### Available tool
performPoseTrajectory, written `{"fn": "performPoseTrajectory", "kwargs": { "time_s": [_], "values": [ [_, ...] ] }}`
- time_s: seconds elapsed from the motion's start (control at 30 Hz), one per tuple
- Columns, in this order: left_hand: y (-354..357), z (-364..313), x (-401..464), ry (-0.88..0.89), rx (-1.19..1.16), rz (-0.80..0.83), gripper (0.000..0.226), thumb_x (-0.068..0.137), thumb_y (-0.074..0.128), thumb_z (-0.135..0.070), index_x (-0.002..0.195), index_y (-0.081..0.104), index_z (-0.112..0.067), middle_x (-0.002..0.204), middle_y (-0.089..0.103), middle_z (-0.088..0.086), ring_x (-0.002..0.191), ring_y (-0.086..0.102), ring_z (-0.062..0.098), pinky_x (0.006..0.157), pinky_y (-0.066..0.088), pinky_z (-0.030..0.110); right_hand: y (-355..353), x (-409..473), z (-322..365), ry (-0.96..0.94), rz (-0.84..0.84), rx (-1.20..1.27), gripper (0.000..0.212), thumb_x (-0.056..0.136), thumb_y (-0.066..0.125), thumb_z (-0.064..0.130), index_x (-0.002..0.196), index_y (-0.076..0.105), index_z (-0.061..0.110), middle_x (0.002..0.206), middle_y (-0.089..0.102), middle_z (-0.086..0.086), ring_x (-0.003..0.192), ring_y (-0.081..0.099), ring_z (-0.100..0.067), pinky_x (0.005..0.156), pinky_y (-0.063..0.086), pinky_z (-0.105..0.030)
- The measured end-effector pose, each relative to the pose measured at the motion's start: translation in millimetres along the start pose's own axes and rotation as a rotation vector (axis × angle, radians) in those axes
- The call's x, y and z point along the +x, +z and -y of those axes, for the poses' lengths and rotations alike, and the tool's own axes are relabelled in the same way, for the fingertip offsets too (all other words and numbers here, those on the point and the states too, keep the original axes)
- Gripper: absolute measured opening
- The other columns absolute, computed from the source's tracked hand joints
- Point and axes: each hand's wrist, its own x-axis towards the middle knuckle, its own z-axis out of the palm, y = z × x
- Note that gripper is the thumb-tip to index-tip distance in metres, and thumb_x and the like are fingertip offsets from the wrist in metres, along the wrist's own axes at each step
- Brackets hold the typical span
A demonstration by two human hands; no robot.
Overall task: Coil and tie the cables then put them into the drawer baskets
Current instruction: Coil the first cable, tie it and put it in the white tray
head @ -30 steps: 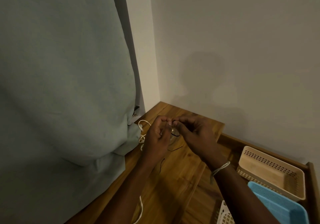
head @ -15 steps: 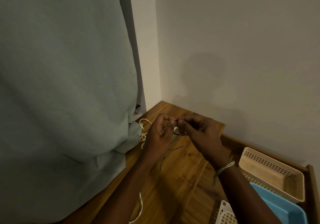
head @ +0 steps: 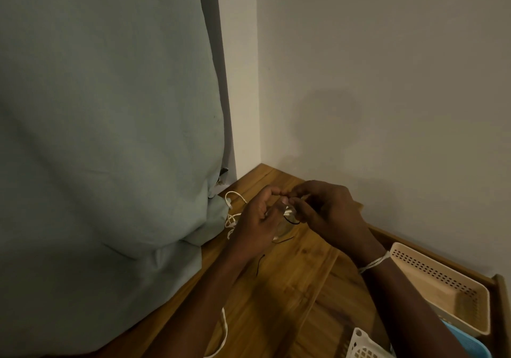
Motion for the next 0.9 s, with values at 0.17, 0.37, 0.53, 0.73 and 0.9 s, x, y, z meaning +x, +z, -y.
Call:
{"fn": "performPoseTrajectory", "kwargs": {
  "time_s": [0.17, 0.37, 0.53, 0.73, 0.9],
  "values": [
    [1.9, -2.2, 1.4, 0.002, -0.050, -0.011, 0.011, 0.098, 0.054, -0.023, 0.106, 0.061, -0.023, 0.085, 0.066, -0.013, 0.068, 0.063, -0.007, 0.055, 0.043, 0.006, 0.4, -1.3, -4.0, 0.055, -0.028, 0.126, 0.009, 0.096, 0.064, 0.010, 0.099, 0.073, 0.010, 0.085, 0.072, 0.004, 0.064, 0.072, -0.009, 0.059, 0.061, -0.039],
    [3.4, 9.1, 3.2, -0.040, -0.004, -0.007, 0.009, 0.093, 0.060, -0.033, 0.100, 0.063, -0.029, 0.095, 0.069, -0.012, 0.087, 0.065, 0.001, 0.067, 0.049, 0.011, 0.5, -0.8, -11.7, -0.043, 0.006, -0.005, 0.011, 0.096, 0.064, 0.014, 0.102, 0.074, 0.014, 0.085, 0.071, 0.005, 0.064, 0.065, -0.009, 0.056, 0.055, -0.032],
    [4.5, 10.6, 3.4, -0.103, -0.104, 0.034, 0.010, 0.098, 0.055, -0.026, 0.101, 0.063, -0.022, 0.056, 0.053, -0.013, 0.047, 0.042, 0.003, 0.045, 0.029, 0.018, 0.6, -3.0, -12.5, -0.029, 0.016, 0.058, 0.010, 0.102, 0.054, 0.014, 0.101, 0.064, 0.014, 0.077, 0.063, 0.006, 0.064, 0.062, -0.012, 0.056, 0.052, -0.038],
    [-1.6, 27.4, 3.2, -0.218, -0.166, 0.095, 0.012, 0.099, 0.052, -0.023, 0.099, 0.063, -0.027, 0.058, 0.041, -0.001, 0.044, 0.031, 0.006, 0.044, 0.024, 0.024, -10.1, 0.7, -10.8, 0.130, -0.033, 0.280, 0.016, 0.107, 0.041, 0.014, 0.101, 0.055, 0.009, 0.092, 0.068, -0.007, 0.071, 0.069, -0.023, 0.059, 0.058, -0.049],
    [-0.8, 26.2, -2.2, -0.174, -0.176, 0.152, 0.015, 0.100, 0.051, -0.020, 0.111, 0.060, -0.015, 0.053, 0.040, -0.008, 0.044, 0.030, 0.005, 0.042, 0.025, 0.021, -1.6, -0.7, -4.4, 0.293, -0.088, 0.704, 0.020, 0.108, 0.035, 0.015, 0.103, 0.051, 0.004, 0.102, 0.071, -0.018, 0.075, 0.069, -0.032, 0.065, 0.056, -0.038]
  ]
}}
